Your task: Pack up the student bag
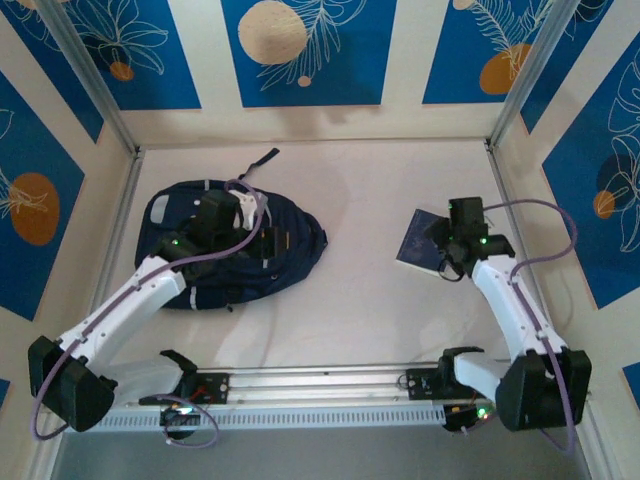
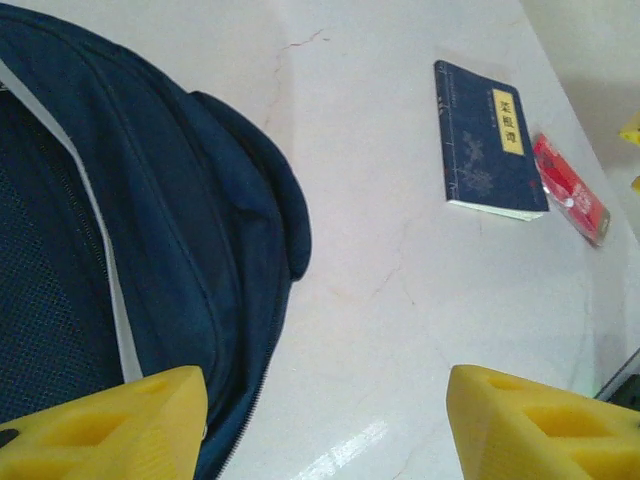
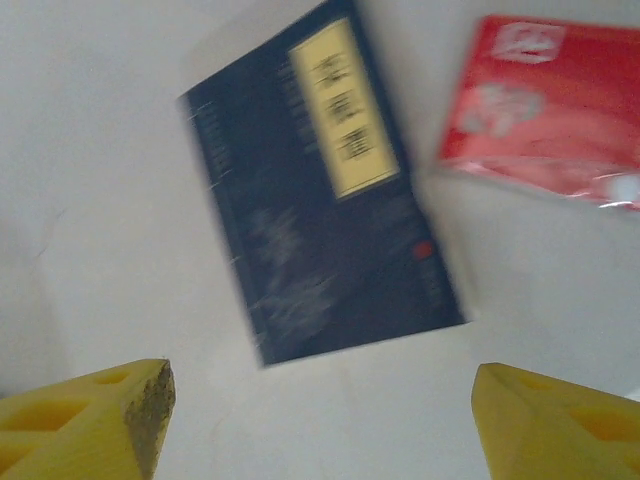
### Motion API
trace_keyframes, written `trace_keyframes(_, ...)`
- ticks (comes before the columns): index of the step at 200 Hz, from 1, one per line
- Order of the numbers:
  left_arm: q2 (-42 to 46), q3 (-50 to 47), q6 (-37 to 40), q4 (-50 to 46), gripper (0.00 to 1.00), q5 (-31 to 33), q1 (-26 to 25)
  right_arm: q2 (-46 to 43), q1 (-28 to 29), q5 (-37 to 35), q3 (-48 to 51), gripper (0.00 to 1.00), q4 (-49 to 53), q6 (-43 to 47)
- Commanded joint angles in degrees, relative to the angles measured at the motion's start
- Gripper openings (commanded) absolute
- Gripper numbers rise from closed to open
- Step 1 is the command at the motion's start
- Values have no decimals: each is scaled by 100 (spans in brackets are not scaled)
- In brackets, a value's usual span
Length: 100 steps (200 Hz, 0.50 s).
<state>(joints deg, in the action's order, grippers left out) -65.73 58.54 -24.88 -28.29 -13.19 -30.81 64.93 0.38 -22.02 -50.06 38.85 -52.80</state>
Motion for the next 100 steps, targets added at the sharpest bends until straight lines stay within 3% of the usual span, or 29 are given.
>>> trace_keyframes(1,228,-4,60,122,64,-369,1,472,-512,-344,-274,80,431,-65)
trace_keyframes(20,356,-84,5,176,64,-447,-1,1197,-957,-557,-692,80,639,-147)
trace_keyframes(40,476,-137,-59,234,64,-486,3,1775,-1325,-295,-931,80,529,-251)
trace_keyframes(100,645,-188,-100,267,64,-550,-3,2764,-1471,1641,-1194,80,-1012,1106)
